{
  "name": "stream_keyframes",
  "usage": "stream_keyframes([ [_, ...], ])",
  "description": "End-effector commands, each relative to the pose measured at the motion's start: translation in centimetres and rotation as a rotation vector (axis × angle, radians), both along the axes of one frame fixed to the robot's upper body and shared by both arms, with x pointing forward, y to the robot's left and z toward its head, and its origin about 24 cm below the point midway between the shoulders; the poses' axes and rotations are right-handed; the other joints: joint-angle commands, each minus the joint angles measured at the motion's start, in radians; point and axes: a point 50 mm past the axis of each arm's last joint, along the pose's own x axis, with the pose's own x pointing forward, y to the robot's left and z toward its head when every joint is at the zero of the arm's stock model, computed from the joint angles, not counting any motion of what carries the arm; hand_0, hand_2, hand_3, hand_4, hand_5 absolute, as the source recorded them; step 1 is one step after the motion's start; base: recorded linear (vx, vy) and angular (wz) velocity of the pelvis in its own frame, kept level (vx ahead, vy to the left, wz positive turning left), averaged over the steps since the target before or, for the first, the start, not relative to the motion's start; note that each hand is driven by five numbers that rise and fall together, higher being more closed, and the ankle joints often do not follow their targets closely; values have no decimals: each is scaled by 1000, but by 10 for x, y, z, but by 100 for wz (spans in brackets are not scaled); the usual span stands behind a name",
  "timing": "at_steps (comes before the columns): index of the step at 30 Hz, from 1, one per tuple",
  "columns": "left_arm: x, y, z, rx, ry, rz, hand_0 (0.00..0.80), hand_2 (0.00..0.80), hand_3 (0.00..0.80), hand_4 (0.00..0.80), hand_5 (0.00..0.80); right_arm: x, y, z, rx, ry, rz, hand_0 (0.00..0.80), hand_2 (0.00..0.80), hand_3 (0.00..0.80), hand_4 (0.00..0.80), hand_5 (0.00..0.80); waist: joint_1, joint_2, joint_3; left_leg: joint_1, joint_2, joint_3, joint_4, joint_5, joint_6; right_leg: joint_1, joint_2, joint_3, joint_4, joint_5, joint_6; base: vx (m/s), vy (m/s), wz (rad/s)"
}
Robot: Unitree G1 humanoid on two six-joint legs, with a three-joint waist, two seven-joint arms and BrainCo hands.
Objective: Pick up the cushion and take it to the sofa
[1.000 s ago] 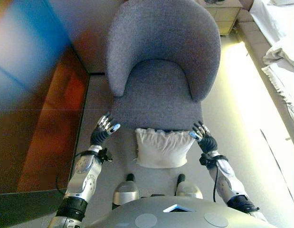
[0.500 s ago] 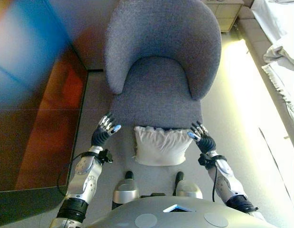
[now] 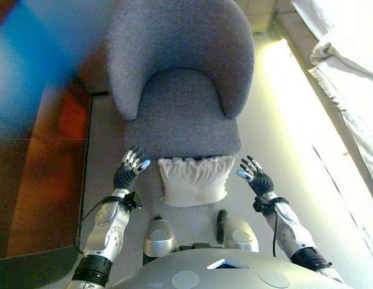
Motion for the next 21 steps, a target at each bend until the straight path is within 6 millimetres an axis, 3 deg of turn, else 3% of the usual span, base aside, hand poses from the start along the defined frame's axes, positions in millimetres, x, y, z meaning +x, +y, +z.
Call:
stream_keyframes([
  [1, 12, 9, 26, 23, -155, -28, 0, 0, 0, 0, 0, 24, 17, 29, 75, -186, 17, 0, 0, 0, 0, 0, 1, -24, -1, -67, -29, 104, 65, 39, 0, 132, 95, -116, -74, -52, -43, 57, 22, -32],
  [3, 17, 5, 27, 30, -166, -40, 0, 0, 0, 0, 0, 24, 17, 28, 83, -178, 11, 0, 0, 0, 0, 0, -13, -20, 0, -58, -23, 116, 40, 44, -7, 134, 96, -121, -76, -55, -44, 55, 71, -19],
  [7, 20, -1, 30, 17, -189, -28, 0, 0, 0, 0, 0, 19, 20, 24, 78, -145, 46, 0, 0, 0, 0, 0, -18, -13, -3, -43, -49, 67, -22, 43, -11, 144, 88, -104, -90, -53, -36, 98, 128, 20],
  [10, 23, -2, 34, 18, -209, -53, 0, 0, 0, 0, 0, 20, 22, 27, 85, -166, 38, 0, 0, 0, 0, 0, -14, -1, 9, -47, -32, 106, -126, 85, -24, 151, 93, -119, -92, -59, -30, 32, 82, 17],
  [11, 28, -4, 38, 26, -228, -70, 0, 0, 0, 0, 0, 26, 21, 30, 93, -190, 20, 0, 0, 0, 0, 0, -14, -2, 16, -65, -16, 145, -126, 89, -24, 142, 87, -136, -89, -61, -32, -42, 110, 39],
  [14, 35, -3, 40, 50, -226, -59, 0, 0, 0, 0, 0, 36, 27, 33, 115, -198, 5, 0, 0, 0, 0, 0, -2, 5, 18, -62, -35, 117, -164, 68, -3, 99, 65, -150, -39, -69, -16, -7, 131, 35],
  [17, 36, 4, 44, 81, -231, -65, 0, 0, 0, 0, 0, 38, 36, 35, 126, -220, 33, 0, 0, 0, 0, 0, 18, 8, 21, -77, -40, 112, -137, 45, 33, 67, 12, -158, 99, -104, 8, 55, 108, 1],
  [21, 30, 10, 42, 98, -215, -87, 0, 0, 0, 0, 0, 33, 42, 34, 145, -216, 9, 0, 0, 0, 0, 0, 42, 7, 17, -70, -57, 129, -111, 6, 83, 22, -112, -156, 391, -12, 18, 126, 117, 6],
])
